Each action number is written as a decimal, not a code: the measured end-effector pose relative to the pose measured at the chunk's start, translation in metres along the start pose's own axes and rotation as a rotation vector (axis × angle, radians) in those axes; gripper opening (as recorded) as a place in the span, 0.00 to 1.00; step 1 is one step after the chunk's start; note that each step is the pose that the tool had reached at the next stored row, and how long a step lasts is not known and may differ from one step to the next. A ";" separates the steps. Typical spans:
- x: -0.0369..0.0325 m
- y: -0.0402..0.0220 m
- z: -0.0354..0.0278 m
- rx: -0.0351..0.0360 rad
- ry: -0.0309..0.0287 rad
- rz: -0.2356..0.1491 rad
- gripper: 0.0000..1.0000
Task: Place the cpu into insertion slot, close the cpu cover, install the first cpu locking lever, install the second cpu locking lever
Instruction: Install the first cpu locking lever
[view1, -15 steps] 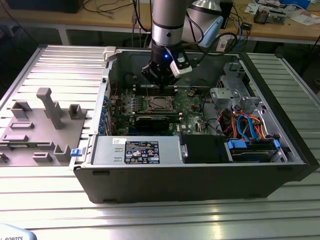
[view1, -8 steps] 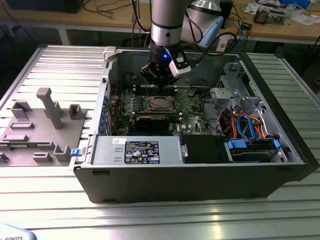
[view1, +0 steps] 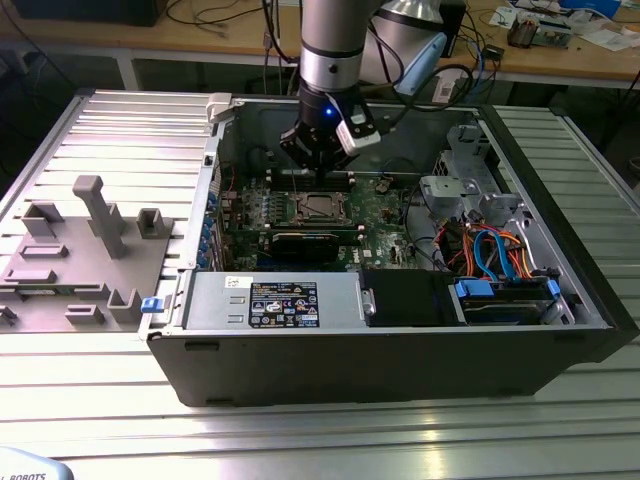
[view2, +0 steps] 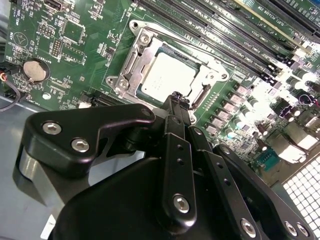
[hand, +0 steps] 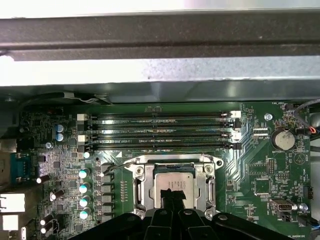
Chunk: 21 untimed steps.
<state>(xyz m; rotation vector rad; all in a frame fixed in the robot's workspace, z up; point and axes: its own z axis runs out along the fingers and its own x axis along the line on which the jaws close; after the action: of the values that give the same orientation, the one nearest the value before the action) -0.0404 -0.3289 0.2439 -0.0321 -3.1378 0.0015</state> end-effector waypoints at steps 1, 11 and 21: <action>0.0004 0.0003 0.0000 0.0000 0.0000 0.000 0.11; 0.0046 0.0026 0.0000 0.0000 -0.0001 0.000 0.11; 0.0065 0.0063 0.0000 0.0000 0.0000 0.000 0.11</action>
<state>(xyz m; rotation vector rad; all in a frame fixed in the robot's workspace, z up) -0.0468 -0.3224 0.2439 -0.0322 -3.1378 0.0015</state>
